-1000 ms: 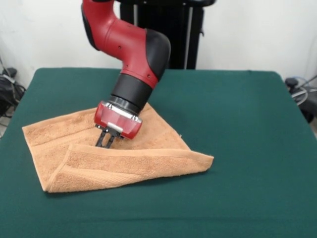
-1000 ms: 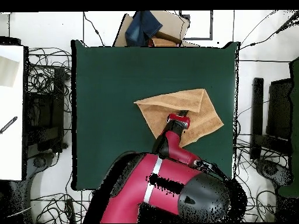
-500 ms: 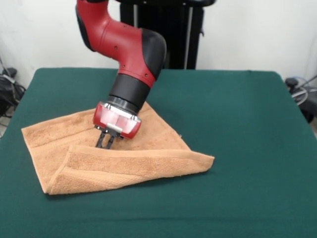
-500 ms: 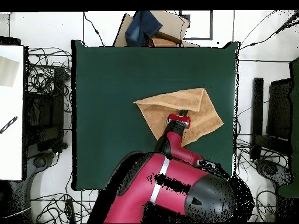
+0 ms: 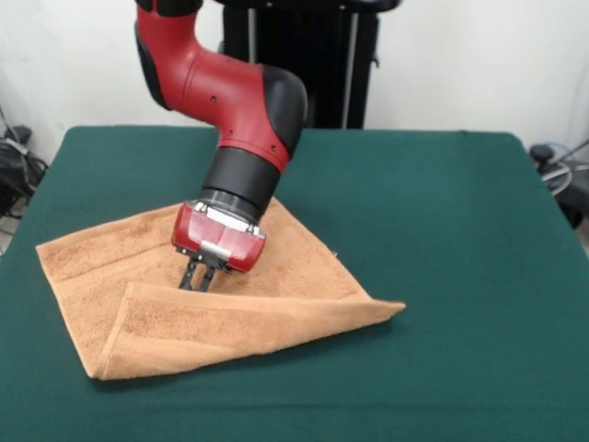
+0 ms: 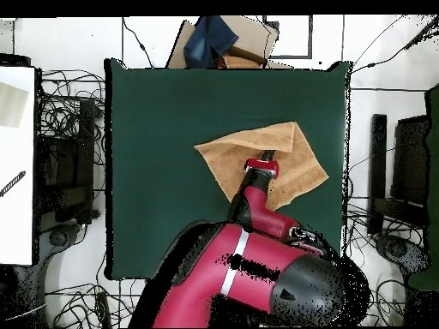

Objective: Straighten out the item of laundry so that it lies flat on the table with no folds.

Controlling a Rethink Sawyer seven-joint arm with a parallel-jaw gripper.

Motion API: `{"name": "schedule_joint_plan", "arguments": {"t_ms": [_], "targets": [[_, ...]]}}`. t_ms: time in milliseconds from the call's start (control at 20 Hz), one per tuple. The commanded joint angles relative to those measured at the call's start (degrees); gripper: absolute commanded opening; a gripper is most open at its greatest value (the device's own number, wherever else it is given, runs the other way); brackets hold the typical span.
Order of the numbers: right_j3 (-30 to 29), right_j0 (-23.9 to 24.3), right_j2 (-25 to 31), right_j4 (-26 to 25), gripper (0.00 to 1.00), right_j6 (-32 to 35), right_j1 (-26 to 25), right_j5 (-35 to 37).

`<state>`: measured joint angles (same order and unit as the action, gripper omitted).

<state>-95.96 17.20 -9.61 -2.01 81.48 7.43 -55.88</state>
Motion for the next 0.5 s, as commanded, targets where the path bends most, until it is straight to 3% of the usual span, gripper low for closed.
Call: {"name": "schedule_joint_plan", "arguments": {"t_ms": [50,500], "targets": [[5.99,-1.47,6.42,-2.26,0.0,13.13,3.09,1.48],[1.54,0.38,8.26,-5.78,0.0,13.37,18.04,17.05]]}}
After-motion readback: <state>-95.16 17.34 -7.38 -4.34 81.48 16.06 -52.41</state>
